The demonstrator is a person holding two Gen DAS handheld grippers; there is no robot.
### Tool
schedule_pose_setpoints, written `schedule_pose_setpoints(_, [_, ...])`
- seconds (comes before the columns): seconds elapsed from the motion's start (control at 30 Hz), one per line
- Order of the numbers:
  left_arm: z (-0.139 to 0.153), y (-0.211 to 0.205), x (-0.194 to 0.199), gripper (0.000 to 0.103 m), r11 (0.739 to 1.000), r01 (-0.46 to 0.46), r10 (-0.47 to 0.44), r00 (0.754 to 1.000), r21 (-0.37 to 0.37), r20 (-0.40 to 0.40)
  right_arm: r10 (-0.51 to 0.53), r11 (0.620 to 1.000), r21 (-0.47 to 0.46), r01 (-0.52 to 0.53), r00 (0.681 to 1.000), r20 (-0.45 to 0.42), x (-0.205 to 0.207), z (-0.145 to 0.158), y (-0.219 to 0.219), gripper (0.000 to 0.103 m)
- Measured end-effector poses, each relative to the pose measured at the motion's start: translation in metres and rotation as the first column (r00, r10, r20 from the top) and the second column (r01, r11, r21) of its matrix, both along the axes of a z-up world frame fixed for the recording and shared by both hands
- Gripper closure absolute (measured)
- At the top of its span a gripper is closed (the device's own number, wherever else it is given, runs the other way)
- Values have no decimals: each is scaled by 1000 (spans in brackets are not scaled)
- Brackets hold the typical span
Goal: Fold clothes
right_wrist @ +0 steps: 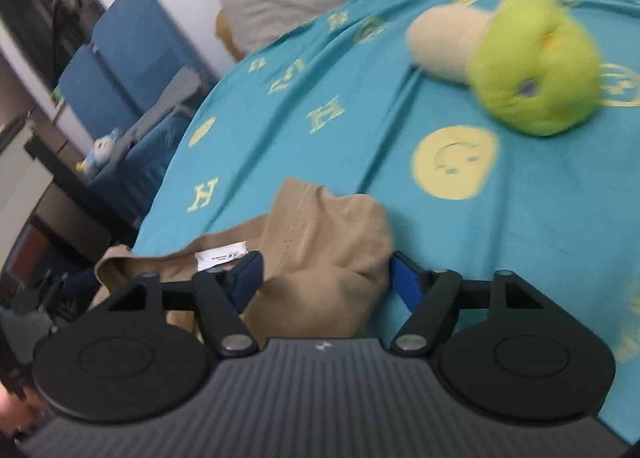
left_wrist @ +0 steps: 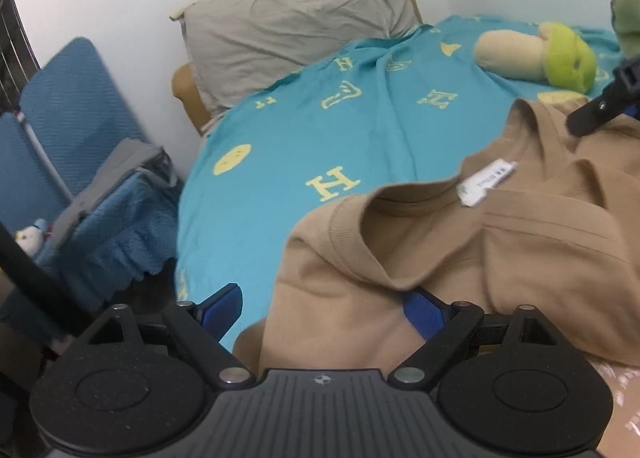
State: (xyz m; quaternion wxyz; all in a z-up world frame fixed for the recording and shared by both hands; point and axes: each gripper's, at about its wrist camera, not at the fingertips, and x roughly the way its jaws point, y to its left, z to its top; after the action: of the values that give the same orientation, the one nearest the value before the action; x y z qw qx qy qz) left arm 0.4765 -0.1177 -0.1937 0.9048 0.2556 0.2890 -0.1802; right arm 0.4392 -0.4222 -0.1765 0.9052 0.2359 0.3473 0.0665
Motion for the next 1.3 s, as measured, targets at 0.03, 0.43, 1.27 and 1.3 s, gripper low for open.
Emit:
schedule_pose_setpoints(0.03, [-1, 3, 6, 15, 1000, 2, -2, 1000, -30, -6, -4, 1000, -20, 4, 1000, 13, -1, 2, 3, 39])
schedule_pose_setpoints(0.43, [41, -9, 14, 91, 955, -156, 160, 987, -252, -3, -115, 978, -152, 145, 975, 191, -12, 52, 18, 89])
schedule_pose_setpoints(1.27, [37, -24, 75, 20, 921, -292, 287, 956, -257, -59, -164, 969, -164, 184, 978, 130, 52, 34, 18, 14])
schedule_pose_setpoints(1.3, [44, -23, 65, 18, 924, -279, 274, 960, -261, -53, -157, 971, -162, 177, 980, 126, 41, 41, 20, 14])
